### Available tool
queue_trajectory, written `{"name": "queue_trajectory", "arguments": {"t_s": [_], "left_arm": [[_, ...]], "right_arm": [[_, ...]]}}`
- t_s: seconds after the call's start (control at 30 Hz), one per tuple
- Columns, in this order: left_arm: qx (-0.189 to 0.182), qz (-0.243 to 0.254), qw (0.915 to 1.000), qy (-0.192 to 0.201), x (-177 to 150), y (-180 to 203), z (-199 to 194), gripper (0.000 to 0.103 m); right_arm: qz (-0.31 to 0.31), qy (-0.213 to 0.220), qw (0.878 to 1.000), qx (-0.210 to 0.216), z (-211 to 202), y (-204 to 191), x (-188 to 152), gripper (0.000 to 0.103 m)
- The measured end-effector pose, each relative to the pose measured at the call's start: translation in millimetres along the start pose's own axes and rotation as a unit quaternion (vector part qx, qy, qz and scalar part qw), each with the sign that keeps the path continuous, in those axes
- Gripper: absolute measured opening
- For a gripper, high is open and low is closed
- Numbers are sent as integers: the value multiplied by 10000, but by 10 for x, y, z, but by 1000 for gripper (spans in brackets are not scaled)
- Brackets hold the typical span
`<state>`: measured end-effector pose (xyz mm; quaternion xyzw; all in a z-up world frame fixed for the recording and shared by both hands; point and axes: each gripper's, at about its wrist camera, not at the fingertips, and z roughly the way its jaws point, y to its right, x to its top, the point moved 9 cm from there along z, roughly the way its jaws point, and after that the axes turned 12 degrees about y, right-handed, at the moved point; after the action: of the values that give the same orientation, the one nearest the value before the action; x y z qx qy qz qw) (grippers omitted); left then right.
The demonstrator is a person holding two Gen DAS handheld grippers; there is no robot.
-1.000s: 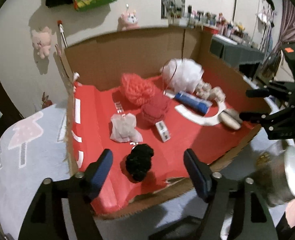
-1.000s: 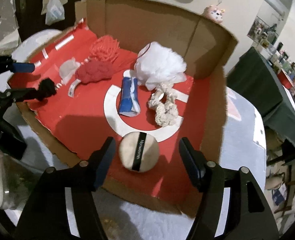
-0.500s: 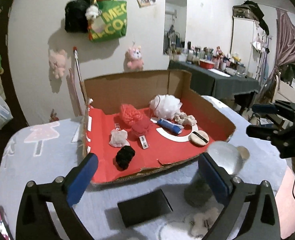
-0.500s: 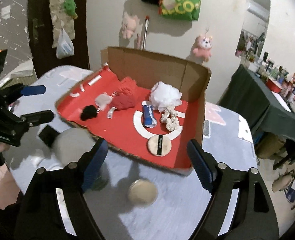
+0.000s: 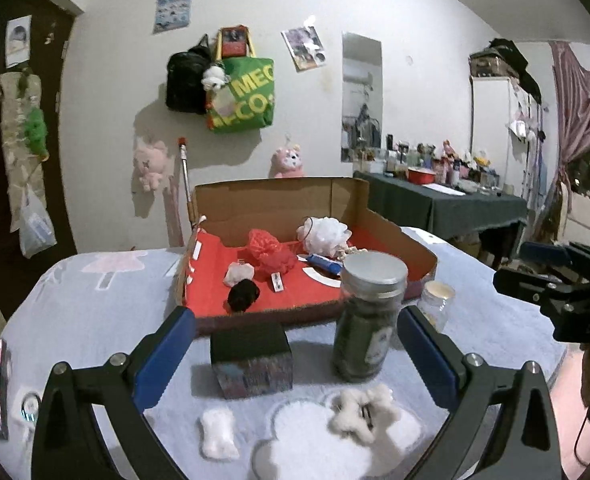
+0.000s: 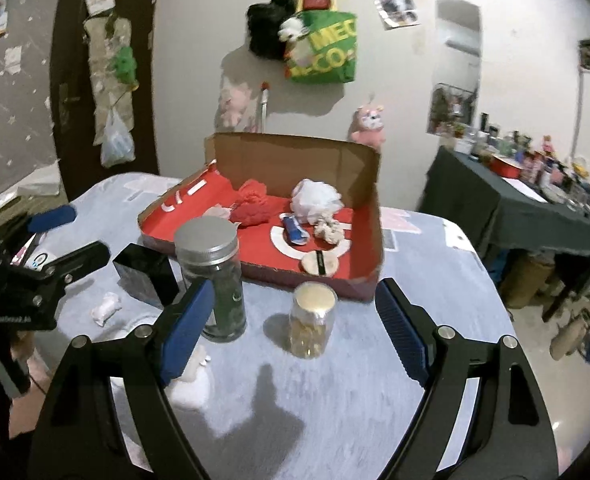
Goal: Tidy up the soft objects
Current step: 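Move both tools back toward the white cloth and white scrunchie on the table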
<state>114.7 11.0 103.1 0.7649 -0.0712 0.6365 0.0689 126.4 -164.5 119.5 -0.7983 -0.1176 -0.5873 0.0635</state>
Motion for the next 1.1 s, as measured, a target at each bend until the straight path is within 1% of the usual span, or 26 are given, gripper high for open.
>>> {"name": "queue_trajectory", "arguments": {"t_s": [0.07,0.17,0.2,0.27,0.33,0.43,0.53,0.63,0.7,0.9,1.1], "left_arm": [[31,-50,10000,5,-96,24,-39,103],[61,-66,9999,47,-233,39,-53,103],[135,-45,9999,45,-277,18,-31,103],[215,-18,9997,-110,-372,-26,25,103],[243,-145,9995,-171,-446,-75,37,103],[262,-228,9992,-215,-542,-112,29,103],[342,-152,9988,-300,-662,-134,48,103],[356,-183,9983,-414,-769,-154,64,103],[365,-235,9978,-502,-824,-188,81,103],[613,-328,9948,-746,-957,-417,96,103],[771,-443,9904,-1060,-1072,-653,104,102]], "right_arm": [[132,100,9998,-121,-67,12,-111,89],[231,148,9994,-201,-98,11,-281,89],[238,156,9994,-201,-79,-1,-347,89],[250,46,9994,-253,-20,-5,-469,89],[242,-79,9994,-232,51,-27,-591,89],[321,-97,9991,-244,120,-63,-749,89],[447,-187,9986,-225,192,-94,-905,89],[407,-253,9985,-275,250,-128,-1016,89],[437,-316,9983,-222,290,-163,-1065,89],[485,-460,9978,-14,361,-283,-1120,89],[560,-667,9957,313,478,-497,-1174,89]]}}
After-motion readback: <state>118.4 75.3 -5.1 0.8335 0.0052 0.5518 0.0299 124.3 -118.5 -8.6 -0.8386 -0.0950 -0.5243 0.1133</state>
